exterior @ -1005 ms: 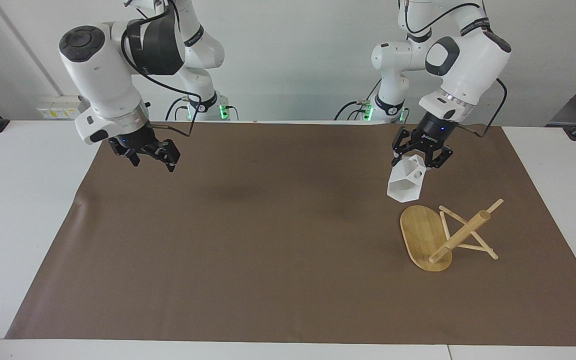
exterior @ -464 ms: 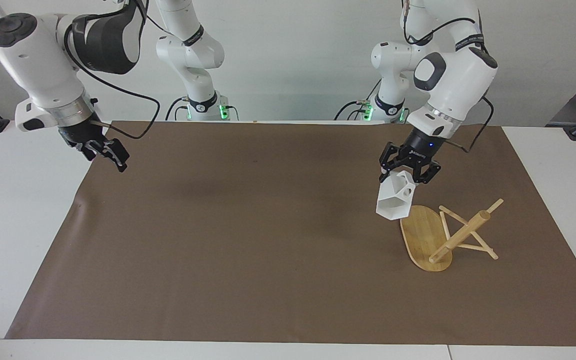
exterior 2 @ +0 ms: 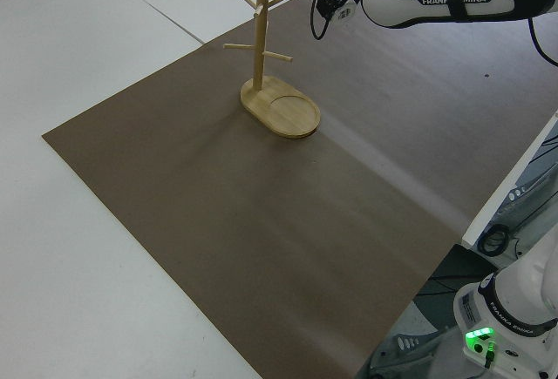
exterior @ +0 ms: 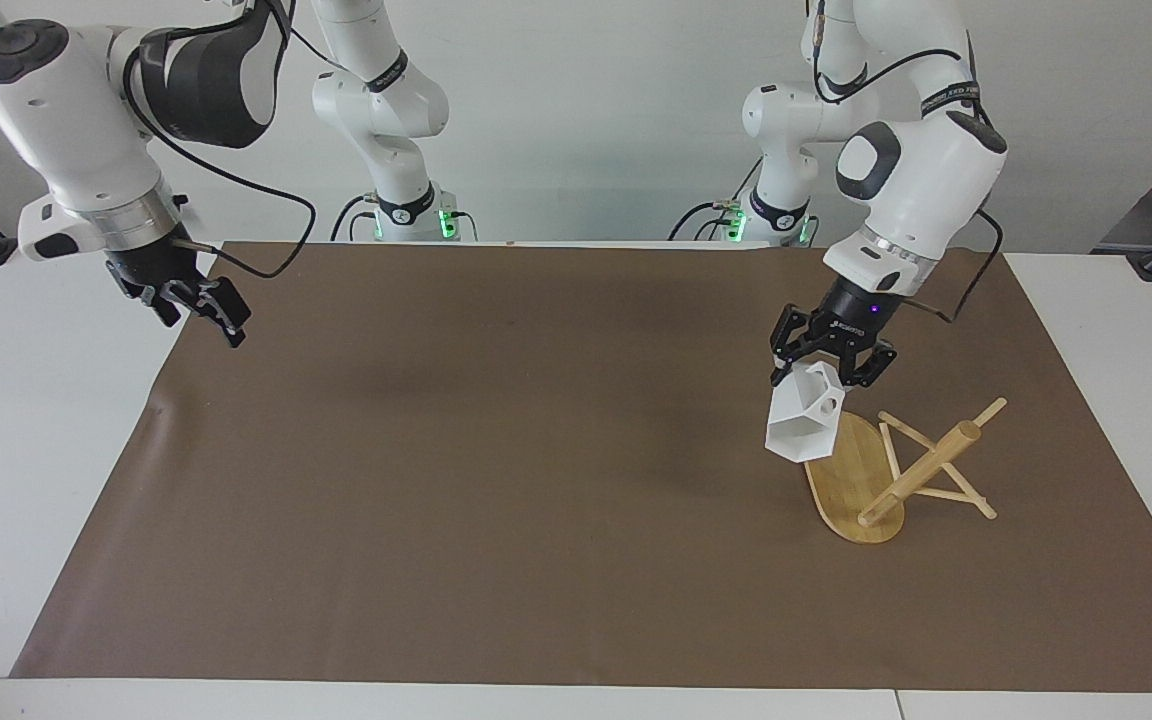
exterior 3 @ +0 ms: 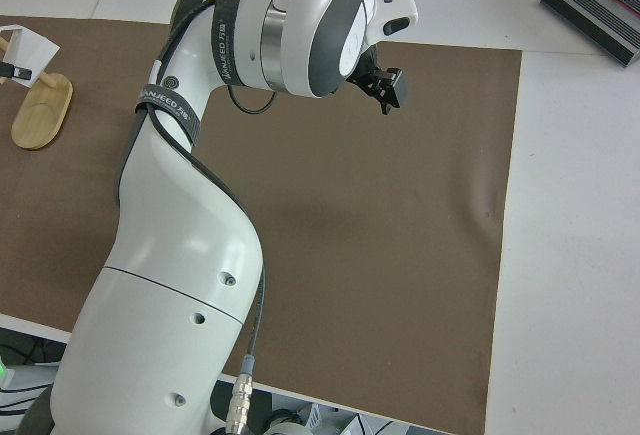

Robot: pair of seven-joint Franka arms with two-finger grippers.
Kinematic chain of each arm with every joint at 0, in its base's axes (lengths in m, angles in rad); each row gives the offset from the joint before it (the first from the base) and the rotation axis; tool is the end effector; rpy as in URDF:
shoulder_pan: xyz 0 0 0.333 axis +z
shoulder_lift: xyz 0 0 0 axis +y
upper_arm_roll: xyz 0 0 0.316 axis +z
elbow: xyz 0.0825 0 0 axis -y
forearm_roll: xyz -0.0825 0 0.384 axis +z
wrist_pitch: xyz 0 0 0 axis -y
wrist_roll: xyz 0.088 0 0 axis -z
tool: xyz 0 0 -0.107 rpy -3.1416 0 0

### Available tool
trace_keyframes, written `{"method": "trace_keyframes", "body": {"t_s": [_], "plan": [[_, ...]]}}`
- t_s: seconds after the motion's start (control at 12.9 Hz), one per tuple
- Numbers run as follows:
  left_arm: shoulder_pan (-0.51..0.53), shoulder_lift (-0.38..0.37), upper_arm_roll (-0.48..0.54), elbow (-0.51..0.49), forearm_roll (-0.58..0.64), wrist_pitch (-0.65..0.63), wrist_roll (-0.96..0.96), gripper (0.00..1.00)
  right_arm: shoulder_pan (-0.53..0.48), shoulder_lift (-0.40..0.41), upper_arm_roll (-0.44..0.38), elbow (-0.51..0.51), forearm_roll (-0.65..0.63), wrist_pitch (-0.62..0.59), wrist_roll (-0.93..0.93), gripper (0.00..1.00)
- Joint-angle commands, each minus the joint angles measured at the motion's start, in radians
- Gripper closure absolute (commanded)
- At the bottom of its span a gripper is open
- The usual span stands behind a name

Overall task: Hang cup on rack
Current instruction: 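Raise the cup with the left gripper toward the rack's upper peg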

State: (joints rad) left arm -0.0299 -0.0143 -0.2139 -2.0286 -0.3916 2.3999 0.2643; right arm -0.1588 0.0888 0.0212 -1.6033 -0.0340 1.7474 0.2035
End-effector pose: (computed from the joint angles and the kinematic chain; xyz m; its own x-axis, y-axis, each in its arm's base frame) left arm 0.5643 -0.1438 0.4942 0.8942 -0.1926 0.4042 -0.3086 -0.9192 0.2448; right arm 0.5890 -0.0852 0.5740 0.9425 -0.3287 0.0605 -0.3304 -0.9436 0.0201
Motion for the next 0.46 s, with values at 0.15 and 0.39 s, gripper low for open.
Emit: {"method": "trace_keyframes", "body": {"t_s": [0.15, 0.39], "plan": [[0.027, -0.003, 0.002, 0.015, 0.031, -0.031, -0.014, 1.00, -0.010, -0.032, 0.002, -0.006, -0.001, 0.003, -0.082, 0.00], [0.047, -0.010, 0.002, 0.002, 0.031, -0.033, 0.024, 1.00, -0.028, -0.058, 0.003, -0.006, 0.008, -0.025, -0.105, 0.00]]}}
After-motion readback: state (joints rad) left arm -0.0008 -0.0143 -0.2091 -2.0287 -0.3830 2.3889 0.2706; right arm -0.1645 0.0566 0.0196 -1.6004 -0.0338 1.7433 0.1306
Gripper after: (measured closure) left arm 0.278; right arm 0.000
